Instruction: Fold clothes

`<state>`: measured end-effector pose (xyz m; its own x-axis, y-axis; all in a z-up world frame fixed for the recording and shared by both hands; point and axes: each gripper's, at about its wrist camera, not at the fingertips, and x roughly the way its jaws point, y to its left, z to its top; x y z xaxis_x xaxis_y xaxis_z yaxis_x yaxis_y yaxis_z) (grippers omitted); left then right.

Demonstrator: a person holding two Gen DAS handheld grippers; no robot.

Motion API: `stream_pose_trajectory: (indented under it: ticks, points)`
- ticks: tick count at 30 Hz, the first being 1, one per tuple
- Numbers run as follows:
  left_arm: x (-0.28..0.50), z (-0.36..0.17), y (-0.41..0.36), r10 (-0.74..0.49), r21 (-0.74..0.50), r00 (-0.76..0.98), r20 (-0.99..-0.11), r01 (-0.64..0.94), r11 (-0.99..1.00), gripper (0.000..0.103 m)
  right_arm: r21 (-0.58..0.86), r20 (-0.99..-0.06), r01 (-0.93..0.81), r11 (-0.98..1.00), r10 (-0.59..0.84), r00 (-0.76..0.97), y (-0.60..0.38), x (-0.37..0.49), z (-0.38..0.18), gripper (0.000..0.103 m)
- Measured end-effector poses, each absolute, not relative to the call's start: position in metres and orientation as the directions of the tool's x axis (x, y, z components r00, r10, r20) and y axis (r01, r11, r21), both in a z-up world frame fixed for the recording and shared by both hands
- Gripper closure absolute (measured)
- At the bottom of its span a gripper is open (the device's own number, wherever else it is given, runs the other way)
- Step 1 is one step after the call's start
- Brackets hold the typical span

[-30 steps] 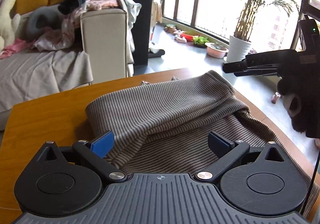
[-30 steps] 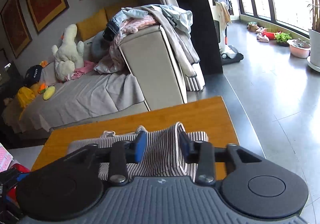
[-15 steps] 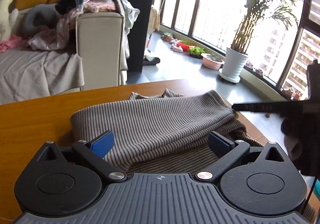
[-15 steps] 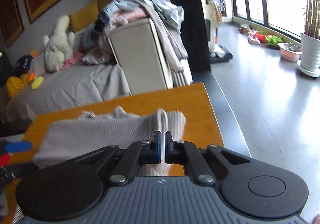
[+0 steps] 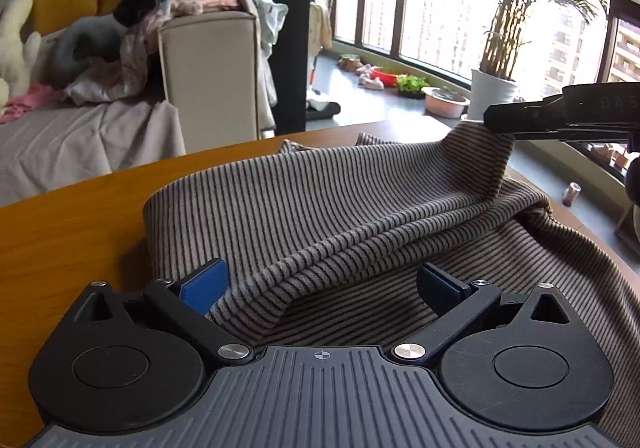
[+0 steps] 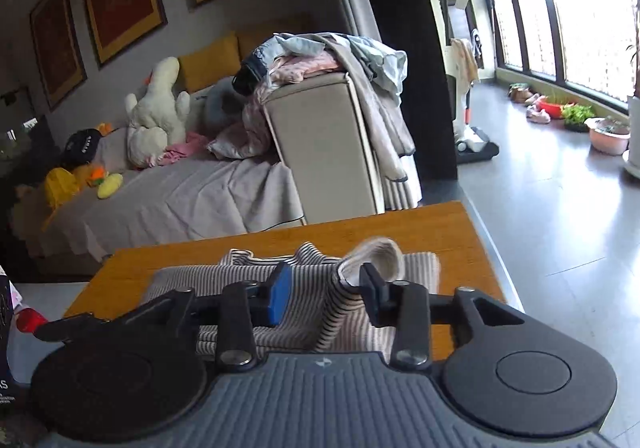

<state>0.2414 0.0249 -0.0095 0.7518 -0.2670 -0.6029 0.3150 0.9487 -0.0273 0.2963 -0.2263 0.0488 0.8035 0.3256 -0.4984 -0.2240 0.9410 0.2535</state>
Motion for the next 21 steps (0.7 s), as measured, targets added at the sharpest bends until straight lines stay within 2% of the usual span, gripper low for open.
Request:
stream_pose_trajectory:
  ticks: [2, 5, 11, 13, 16, 17, 19, 21]
  points:
    - [0.238, -0.010, 0.025, -0.240, -0.002, 0.756, -0.609, 0.300, 0.954, 0.000, 0.293, -0.509, -0.235, 0.927, 0.360, 0.782, -0.217, 0.304, 0.040, 0.057]
    - [0.233, -0.010, 0.030, -0.229, 0.006, 0.759, -0.610, 0.293, 0.956, 0.000, 0.249, -0.567, -0.182, 0.951, 0.295, 0.769, -0.206, 0.311, 0.014, 0.057]
    - [0.230, -0.010, 0.041, -0.258, -0.035, 0.762, -0.594, 0.295, 0.955, 0.000, 0.144, -0.567, -0.195, 0.970, 0.242, 0.788, -0.202, 0.295, 0.016, 0.057]
    - [0.230, -0.010, 0.041, -0.258, -0.035, 0.764, -0.592, 0.295, 0.955, 0.000, 0.086, -0.595, -0.148, 0.985, 0.170, 0.785, -0.206, 0.293, 0.018, 0.049]
    - [0.230, -0.010, 0.041, -0.261, -0.040, 0.766, -0.588, 0.295, 0.955, 0.000, 0.123, -0.611, -0.075, 0.990, 0.135, 0.780, -0.225, 0.290, 0.024, 0.045]
    - [0.230, -0.010, 0.042, -0.261, -0.042, 0.767, -0.587, 0.293, 0.955, 0.000, 0.116, -0.589, -0.066, 0.991, 0.122, 0.799, -0.226, 0.287, 0.031, 0.046]
    - [0.231, -0.010, 0.042, -0.261, -0.043, 0.768, -0.585, 0.292, 0.956, 0.000, 0.088, -0.528, -0.068, 0.994, 0.104, 0.843, -0.223, 0.281, 0.047, 0.063]
    - [0.230, -0.010, 0.041, -0.259, -0.041, 0.768, -0.585, 0.291, 0.956, 0.000, 0.108, -0.485, -0.124, 0.986, 0.161, 0.859, -0.215, 0.281, 0.064, 0.070]
